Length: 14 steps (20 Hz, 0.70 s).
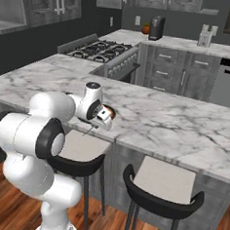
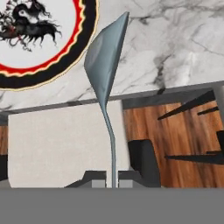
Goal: Take the fork and place it on the left side of the plate. Then take the spoon and place it on the right side of the plate. Make sure they're directly next to the plate.
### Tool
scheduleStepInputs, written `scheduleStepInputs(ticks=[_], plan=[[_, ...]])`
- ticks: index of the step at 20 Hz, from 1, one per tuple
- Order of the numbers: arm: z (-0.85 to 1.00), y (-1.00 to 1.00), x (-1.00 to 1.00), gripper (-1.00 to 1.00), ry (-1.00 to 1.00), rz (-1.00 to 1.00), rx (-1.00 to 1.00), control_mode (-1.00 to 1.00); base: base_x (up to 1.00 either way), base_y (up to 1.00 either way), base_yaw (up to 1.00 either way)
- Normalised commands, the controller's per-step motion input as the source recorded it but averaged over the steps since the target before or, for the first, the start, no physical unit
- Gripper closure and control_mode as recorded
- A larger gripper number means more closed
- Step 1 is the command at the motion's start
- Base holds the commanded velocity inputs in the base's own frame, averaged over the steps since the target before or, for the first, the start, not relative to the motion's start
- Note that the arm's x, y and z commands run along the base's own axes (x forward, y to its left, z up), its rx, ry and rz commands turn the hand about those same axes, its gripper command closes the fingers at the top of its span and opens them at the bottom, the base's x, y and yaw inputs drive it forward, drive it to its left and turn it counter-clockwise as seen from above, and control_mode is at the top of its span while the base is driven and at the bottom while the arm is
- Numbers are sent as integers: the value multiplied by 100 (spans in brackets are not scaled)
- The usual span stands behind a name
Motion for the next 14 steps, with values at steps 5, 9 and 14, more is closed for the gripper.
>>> scheduleStepInputs(ticks=[5,9,14], plan=[[0,-13,89,100,18,0,0,-100,0,0,0],[-1,-48,61,100,7,5,0,-100,0,0,0],[-17,-48,45,100,0,3,0,-100,0,0,0]])
